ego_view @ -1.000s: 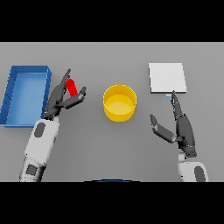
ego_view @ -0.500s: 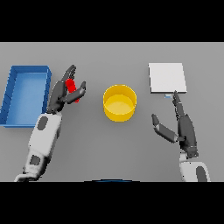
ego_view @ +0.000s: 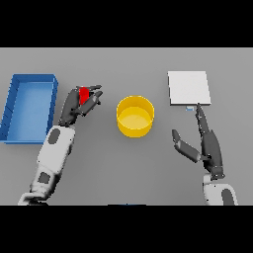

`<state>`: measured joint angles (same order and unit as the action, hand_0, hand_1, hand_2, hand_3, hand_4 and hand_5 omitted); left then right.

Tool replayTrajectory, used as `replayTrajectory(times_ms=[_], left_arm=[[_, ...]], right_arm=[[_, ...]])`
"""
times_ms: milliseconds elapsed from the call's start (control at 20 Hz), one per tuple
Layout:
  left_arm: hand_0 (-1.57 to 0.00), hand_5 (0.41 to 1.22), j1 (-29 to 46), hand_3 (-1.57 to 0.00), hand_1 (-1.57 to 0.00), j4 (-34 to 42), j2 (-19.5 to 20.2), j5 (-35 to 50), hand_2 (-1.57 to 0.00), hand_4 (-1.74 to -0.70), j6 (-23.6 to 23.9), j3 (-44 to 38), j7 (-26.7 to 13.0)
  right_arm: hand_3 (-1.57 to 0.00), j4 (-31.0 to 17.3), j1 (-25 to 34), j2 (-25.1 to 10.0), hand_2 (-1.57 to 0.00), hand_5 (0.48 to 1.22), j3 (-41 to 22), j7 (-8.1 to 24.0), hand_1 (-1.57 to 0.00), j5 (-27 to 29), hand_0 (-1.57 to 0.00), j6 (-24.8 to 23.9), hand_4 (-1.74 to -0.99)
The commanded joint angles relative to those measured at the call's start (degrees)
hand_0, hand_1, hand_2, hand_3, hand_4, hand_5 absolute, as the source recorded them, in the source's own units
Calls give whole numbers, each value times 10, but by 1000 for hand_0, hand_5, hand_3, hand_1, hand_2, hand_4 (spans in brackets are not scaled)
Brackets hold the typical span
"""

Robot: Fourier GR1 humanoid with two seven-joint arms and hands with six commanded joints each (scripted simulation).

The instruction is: Pick up the red beaker and tilt it to pour out 1 green nut into yellow bowl. Pick up the yellow bowl and place it on the metallic measuring scale.

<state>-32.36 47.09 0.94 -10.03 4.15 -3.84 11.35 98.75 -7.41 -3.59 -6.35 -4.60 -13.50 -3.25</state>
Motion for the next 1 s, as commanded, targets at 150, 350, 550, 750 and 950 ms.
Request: replayTrajectory(times_ms=[150, 350, 550, 750, 950], left_arm=[[-1493, 1132, -5, -1471, -1496, 11, -2, 27, -1499, -1644, 14, -11, 7], [-1539, 1114, 1, -1530, -1540, 69, 4, 36, -1542, -1701, 30, 1, -10], [-1558, 1117, -8, -1554, -1558, 110, 32, -5, -1559, -1725, 23, 54, -50], [-1564, 1122, -18, -1562, -1565, 145, 66, -66, -1565, -1733, 0, 126, -121], [-1564, 1112, -27, -1562, -1565, 157, 81, -91, -1565, -1733, -6, 162, -159]], right_arm=[[1, 0, 6, -2, 1, 646, 4, 0, 1, 5, 1, 1, -1262], [1, -1, -2, -2, 1, 649, 1, -6, 1, -5, 1, -4, -1259], [1, -6, 1, -6, 1, 661, 1, -15, 1, -10, 1, -5, -1261], [1, -6, 7, -5, 1, 674, -5, 3, 1, -22, 1, -7, -1256], [1, -10, 2, -2, 1, 678, -5, 1, 1, -20, 1, -7, -1256]])
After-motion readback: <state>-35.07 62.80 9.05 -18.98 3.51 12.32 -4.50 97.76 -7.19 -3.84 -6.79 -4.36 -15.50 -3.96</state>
